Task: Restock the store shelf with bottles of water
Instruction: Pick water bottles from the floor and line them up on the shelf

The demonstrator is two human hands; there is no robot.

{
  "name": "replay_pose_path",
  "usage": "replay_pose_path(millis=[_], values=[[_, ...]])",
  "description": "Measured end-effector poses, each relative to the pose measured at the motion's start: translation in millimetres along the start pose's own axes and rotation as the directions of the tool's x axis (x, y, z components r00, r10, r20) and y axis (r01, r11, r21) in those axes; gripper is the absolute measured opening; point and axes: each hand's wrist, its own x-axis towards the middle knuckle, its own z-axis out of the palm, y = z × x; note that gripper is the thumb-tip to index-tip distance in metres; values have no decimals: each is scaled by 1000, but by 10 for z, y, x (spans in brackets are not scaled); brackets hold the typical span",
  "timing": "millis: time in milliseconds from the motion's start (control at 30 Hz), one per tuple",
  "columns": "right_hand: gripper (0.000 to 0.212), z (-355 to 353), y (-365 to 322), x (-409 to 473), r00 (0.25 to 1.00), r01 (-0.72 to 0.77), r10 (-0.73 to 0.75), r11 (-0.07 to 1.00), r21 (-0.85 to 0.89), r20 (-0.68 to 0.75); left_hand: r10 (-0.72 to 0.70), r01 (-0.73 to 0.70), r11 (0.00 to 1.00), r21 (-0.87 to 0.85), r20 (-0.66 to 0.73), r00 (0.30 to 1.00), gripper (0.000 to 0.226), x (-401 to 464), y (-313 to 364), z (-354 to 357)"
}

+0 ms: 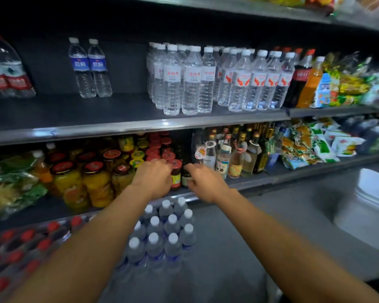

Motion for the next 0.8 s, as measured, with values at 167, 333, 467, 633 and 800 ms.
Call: replay_pose_path(millis=[167,333,467,633,800], values=[[31,643,-111,-599,993,-72,61,993,99,105,53,-40,995,-93,148,988,23,-497,317,580],[31,1390,-172,-989,970,-187,142,956,227,200,77,-31,986,-165,279,957,25,-923,554,1217],[32,1939,-182,-1213,937,-291,210,911,292,279,103,0,963,-270,367,925,23,-1163,586,1760],[39,2537,-213,-1410,872,-415,270,851,321,409,102,24,969,-244,492,864,28,-1360,616,2337],[44,2832,-85,-1329,829,-538,392,755,375,399,109,42,966,-255,550,828,25,-1388,552,2694]])
